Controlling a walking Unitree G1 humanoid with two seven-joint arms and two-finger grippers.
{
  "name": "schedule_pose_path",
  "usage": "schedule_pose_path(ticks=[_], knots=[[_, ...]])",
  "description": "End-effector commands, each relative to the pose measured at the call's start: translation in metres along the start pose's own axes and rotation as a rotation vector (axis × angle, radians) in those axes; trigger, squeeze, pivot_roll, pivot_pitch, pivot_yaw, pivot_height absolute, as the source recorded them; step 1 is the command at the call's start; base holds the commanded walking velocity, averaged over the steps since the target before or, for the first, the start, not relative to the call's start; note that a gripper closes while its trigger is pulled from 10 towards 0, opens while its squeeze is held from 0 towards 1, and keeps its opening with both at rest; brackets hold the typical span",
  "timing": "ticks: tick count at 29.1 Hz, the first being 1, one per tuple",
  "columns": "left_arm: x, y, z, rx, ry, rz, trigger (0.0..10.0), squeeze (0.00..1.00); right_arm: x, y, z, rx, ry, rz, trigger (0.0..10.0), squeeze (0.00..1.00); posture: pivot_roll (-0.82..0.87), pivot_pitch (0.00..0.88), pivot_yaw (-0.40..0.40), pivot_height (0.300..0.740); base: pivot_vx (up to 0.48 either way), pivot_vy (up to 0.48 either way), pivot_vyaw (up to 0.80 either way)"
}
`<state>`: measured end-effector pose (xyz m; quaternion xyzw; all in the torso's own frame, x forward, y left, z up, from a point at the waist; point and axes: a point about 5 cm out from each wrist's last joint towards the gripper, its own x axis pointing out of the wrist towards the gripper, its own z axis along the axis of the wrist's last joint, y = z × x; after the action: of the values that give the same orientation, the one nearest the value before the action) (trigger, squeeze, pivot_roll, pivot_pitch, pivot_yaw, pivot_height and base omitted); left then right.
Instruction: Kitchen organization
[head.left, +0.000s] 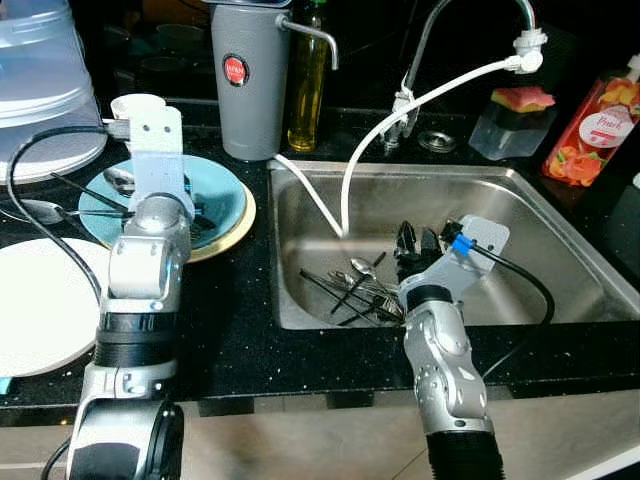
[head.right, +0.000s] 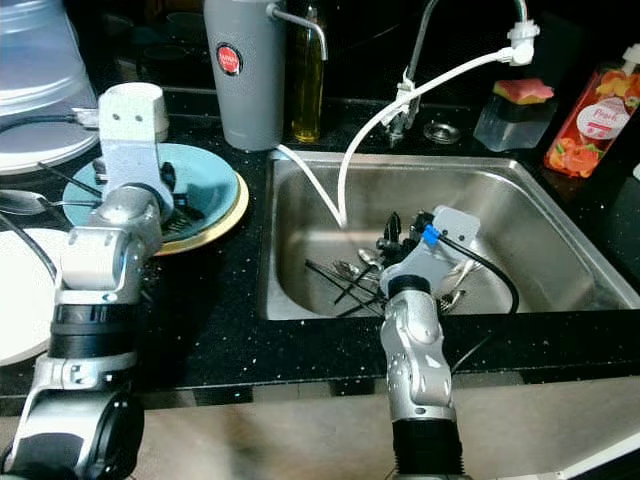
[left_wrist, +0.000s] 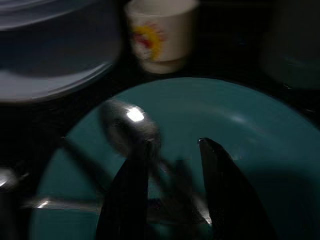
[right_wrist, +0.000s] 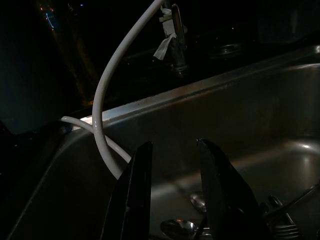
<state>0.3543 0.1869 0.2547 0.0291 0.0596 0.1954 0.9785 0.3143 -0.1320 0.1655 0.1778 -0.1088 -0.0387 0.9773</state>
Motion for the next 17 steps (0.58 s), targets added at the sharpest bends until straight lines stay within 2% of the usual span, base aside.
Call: schedule_pose_path(ticks=[1,5,7,14,15,17], knots=[[-0.001,0.002,0.002,-0.009,0.013,0.039,10.0,0.0,-0.001,-0.002,-0.005,-0.005,0.026,-0.011,10.0,0.0,0.31,0.0,-0.062,0.74,0.0,0.0,0.0],[-0.004,0.003,0.0,-0.058,0.048,0.089,10.0,0.0,-0.001,-0.002,-0.006,-0.005,0.03,-0.01,10.0,0.0,0.31,0.0,-0.061,0.74,0.0,0.0,0.0],[-0.005,0.004,-0.002,-0.12,0.095,0.139,10.0,0.0,-0.002,-0.001,-0.007,-0.003,0.033,-0.008,10.0,0.0,0.31,0.0,-0.06,0.74,0.0,0.0,0.0],[0.003,0.003,-0.006,-0.143,0.154,0.183,10.0,0.0,-0.001,0.001,-0.008,0.003,0.036,-0.005,10.0,0.0,0.32,0.0,-0.057,0.74,0.0,0.0,0.0],[0.005,0.003,-0.005,-0.152,0.149,0.184,10.0,1.0,-0.001,0.002,-0.008,0.004,0.036,-0.005,10.0,0.0,0.32,0.0,-0.057,0.74,0.0,0.0,0.0],[0.008,0.006,0.003,-0.159,0.127,0.204,10.0,1.0,-0.001,0.001,-0.009,0.006,0.037,-0.007,10.0,0.0,0.32,0.0,-0.055,0.74,0.0,0.0,0.0]])
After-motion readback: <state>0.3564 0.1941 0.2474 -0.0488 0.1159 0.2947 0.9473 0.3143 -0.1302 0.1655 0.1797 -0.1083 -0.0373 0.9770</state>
